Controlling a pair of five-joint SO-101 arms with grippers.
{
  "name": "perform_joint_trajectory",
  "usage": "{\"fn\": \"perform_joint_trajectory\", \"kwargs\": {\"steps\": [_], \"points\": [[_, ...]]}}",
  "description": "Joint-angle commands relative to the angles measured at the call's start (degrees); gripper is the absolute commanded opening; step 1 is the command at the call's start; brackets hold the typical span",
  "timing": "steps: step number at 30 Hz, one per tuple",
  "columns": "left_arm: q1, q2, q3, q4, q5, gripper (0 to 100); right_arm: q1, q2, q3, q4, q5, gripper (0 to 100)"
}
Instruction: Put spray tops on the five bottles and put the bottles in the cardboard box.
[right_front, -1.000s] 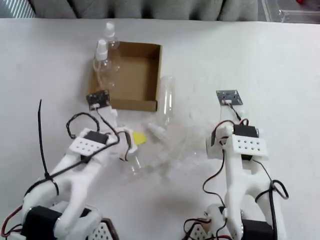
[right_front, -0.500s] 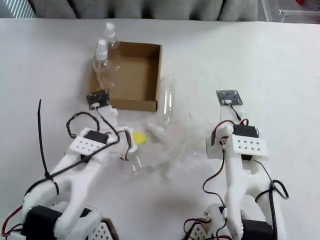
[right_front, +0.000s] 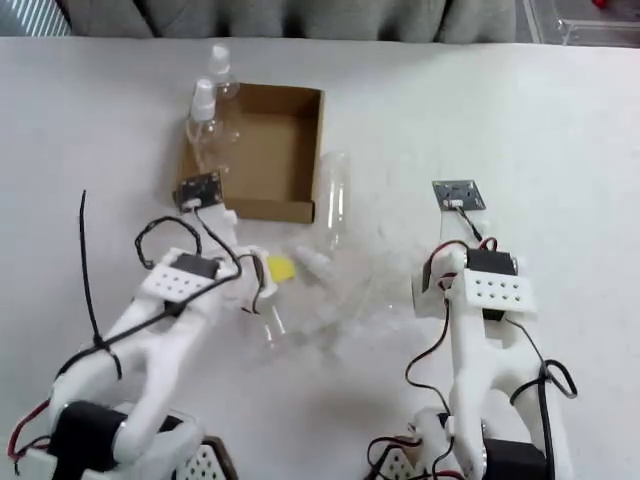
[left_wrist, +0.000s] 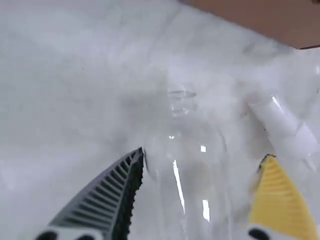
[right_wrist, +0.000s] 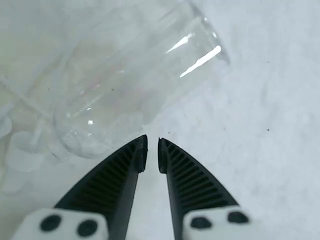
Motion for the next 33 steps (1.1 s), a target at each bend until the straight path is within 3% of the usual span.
{"fn": "perform_joint_trajectory", "kwargs": {"steps": [1, 7, 9, 12, 15, 18, 27, 33], "points": [[0.4, 7.4, -9.1, 3.3, 0.4, 34, 0.3, -1.7, -0.2, -0.6, -0.4, 1.5], [0.4, 11.0, -12.5, 5.6, 0.2, 31, 0.4, -1.7, -0.2, -0.6, -0.4, 1.5], [0.4, 11.0, -12.5, 5.5, 0.0, 23, 0.4, -1.7, -0.2, -0.6, -0.4, 1.5], [0.4, 11.0, -12.6, 5.5, -0.1, 2, 0.3, -1.7, -0.2, -0.6, -0.4, 1.5], [0.4, 11.0, -12.7, 5.9, -0.2, 7, 0.4, -1.7, -0.2, -0.6, -0.4, 1.5], [-1.2, 10.9, -12.9, 6.0, -1.8, 3, 0.7, -1.7, -0.2, -0.6, -0.4, 1.5], [-14.5, -0.2, -12.4, 9.9, -4.1, 2, 0.7, -2.5, -1.6, 0.0, -0.6, 1.5], [-21.4, -3.0, -11.7, 9.5, -4.1, 2, -1.7, -9.6, -7.5, 7.2, -0.4, 1.5]]}}
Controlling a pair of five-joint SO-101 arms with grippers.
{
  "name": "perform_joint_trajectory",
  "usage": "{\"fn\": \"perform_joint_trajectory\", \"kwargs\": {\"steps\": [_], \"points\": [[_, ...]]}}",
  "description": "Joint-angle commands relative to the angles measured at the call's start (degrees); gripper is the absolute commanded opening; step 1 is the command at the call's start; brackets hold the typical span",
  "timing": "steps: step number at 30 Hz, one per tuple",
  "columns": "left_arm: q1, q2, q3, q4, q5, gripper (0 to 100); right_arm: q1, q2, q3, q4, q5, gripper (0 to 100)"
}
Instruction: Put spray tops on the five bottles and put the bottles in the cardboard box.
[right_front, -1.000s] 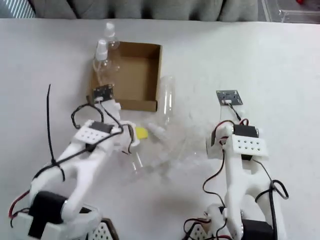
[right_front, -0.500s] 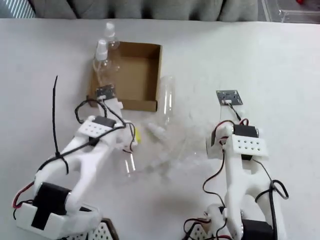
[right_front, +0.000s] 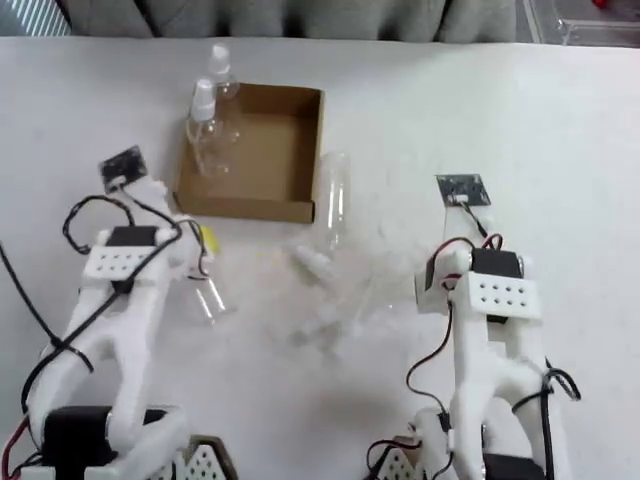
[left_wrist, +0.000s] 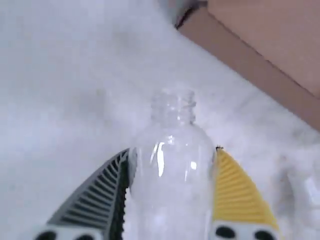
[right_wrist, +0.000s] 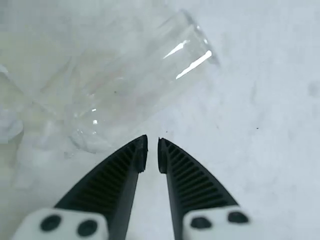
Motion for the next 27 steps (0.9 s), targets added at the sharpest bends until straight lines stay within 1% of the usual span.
{"fn": "perform_joint_trajectory", "kwargs": {"steps": [1, 3, 4, 5, 8, 9, 11, 14, 17, 19, 21, 24, 27], "points": [[-4.9, -3.7, -1.8, 0.3, -0.6, 2, -3.1, -6.7, -4.9, 3.5, -0.3, 1.5], [-6.5, -3.9, -1.9, 0.3, -0.6, 2, -5.8, -10.7, -5.0, 3.6, 1.1, 1.5], [-7.1, -3.9, -1.9, 0.3, -0.6, 2, -7.4, -12.9, -5.0, 4.0, 4.0, 1.5], [-7.6, -4.0, -1.9, 0.3, -0.6, 2, -9.4, -15.0, -5.0, 5.2, 8.2, 1.5], [-8.9, -3.9, -1.9, -1.3, -0.6, 2, -17.1, -20.0, -5.0, 11.9, 24.7, 1.5], [-9.5, -3.7, -1.9, -1.8, -0.6, 2, -19.9, -21.2, -4.9, 13.9, 28.0, 1.5], [-10.5, -3.6, -1.9, -2.9, -0.6, 2, -24.5, -22.9, -4.7, 16.1, 30.5, 3.6], [-11.0, -3.6, -1.9, -3.0, -0.5, 2, -30.4, -23.8, -2.2, 15.7, 34.8, 11.0], [-11.3, -3.6, -1.9, -3.0, -0.5, 2, -37.2, -23.8, 2.5, 13.4, 41.8, 16.2], [-12.1, -3.6, -1.9, -3.1, -0.5, 2, -41.4, -23.8, 6.4, 11.7, 47.4, 17.7], [-12.4, -3.6, -1.8, -3.6, -0.5, 2, -44.7, -23.7, 9.3, 10.1, 51.3, 18.3], [-12.6, -3.6, -1.4, -4.7, -0.5, 2, -47.1, -23.6, 11.1, 6.7, 52.0, 18.3], [-12.6, -3.6, -1.4, -4.7, -0.5, 2, -47.2, -22.3, 11.0, 5.0, 52.4, 18.4]]}}
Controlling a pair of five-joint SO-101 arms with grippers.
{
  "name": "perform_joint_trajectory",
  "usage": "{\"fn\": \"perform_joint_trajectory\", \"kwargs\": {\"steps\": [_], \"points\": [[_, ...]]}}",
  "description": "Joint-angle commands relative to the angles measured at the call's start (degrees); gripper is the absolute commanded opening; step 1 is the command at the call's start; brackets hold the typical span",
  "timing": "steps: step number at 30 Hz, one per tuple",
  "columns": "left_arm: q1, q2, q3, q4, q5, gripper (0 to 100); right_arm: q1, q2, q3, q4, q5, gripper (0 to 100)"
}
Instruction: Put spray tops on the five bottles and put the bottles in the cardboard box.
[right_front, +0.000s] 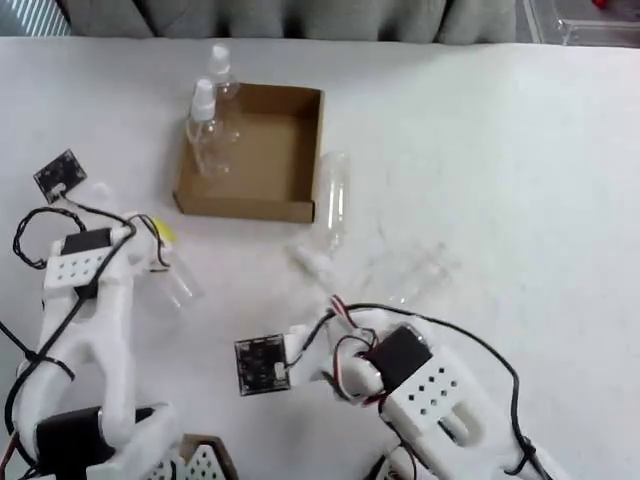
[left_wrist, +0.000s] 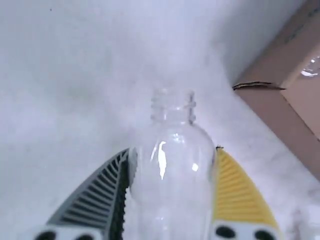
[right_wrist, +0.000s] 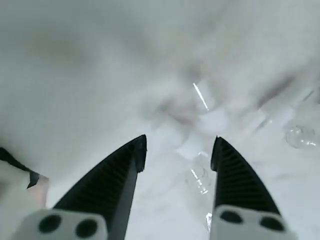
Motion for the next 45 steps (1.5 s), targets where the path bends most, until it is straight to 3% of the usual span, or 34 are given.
{"fn": "perform_joint_trajectory", "kwargs": {"steps": [1, 8, 18, 28, 30, 33, 35, 40, 45], "points": [[-0.6, -2.8, -1.4, -1.7, -0.4, 2, -0.7, 2.0, -0.7, -2.5, 1.0, 18.4], [-0.6, -2.8, -1.4, -1.8, -0.5, 2, -0.7, 16.2, -3.3, -11.9, 1.1, 18.3], [-0.9, -2.7, 0.4, -5.3, -0.6, 2, -0.4, 32.0, -9.6, -16.7, 3.5, 18.2], [-0.6, -2.7, 0.5, -5.3, -3.3, 2, 4.1, 39.1, -9.8, -26.5, 3.5, 18.0], [-0.6, -2.7, 0.5, -5.3, -3.3, 2, 4.4, 39.7, -9.8, -27.3, 3.4, 15.3], [-0.6, -2.7, 0.5, -5.3, -3.3, 2, 5.0, 39.6, -10.2, -27.2, 3.4, 2.1], [-0.6, -2.7, 0.6, -5.3, -3.3, 2, 6.5, 39.4, -11.6, -26.6, 3.2, 2.9], [-0.6, -2.7, 0.6, -5.3, -3.3, 2, 12.0, 34.7, -18.6, -21.4, -5.0, 1.8], [-0.6, -2.7, 0.6, -5.3, -3.3, 2, 20.0, 25.7, -27.3, -17.7, -22.9, 1.5]]}}
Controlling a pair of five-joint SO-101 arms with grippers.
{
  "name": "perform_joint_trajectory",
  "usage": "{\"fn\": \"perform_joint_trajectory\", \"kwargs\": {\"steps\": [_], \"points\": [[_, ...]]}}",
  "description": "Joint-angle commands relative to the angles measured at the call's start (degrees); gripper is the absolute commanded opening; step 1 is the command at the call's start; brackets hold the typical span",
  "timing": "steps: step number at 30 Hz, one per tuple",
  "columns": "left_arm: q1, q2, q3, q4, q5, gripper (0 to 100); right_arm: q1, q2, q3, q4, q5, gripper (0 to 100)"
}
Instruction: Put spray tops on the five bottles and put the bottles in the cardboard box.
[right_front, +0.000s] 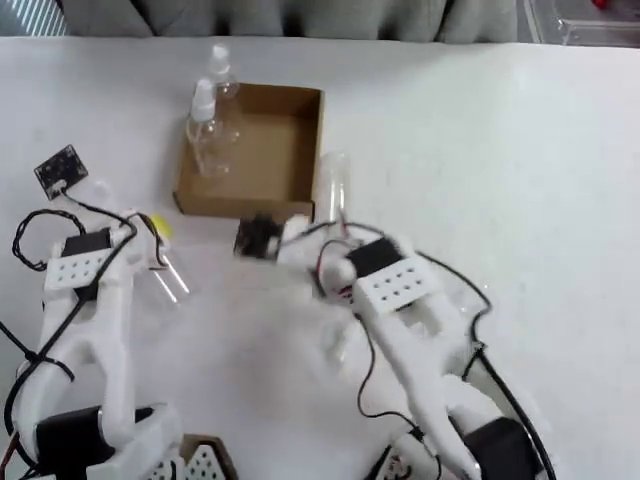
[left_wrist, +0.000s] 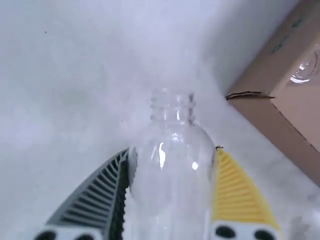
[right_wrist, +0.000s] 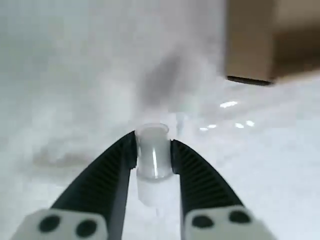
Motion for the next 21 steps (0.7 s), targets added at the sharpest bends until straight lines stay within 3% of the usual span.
{"fn": "perform_joint_trajectory", "kwargs": {"steps": [1, 5, 9, 16, 21], "points": [[-0.2, -2.7, -0.3, -1.4, -0.7, 2, 6.8, -7.9, -7.6, 1.8, -15.2, 1.5], [-0.1, -2.8, -0.3, -1.9, -0.7, 2, 15.2, -15.3, -9.6, 1.9, -31.7, 1.5], [-0.1, -3.3, 0.8, -2.3, -0.7, 2, 22.3, -22.3, -9.2, 2.2, -39.2, 1.5], [1.4, -4.1, -0.3, -1.8, -0.7, 2, 28.8, -30.2, -9.2, 17.0, -33.4, 1.5], [5.0, -14.1, -0.4, 2.9, -0.8, 2, 31.6, -34.2, -9.2, 25.0, -31.7, 1.5]]}}
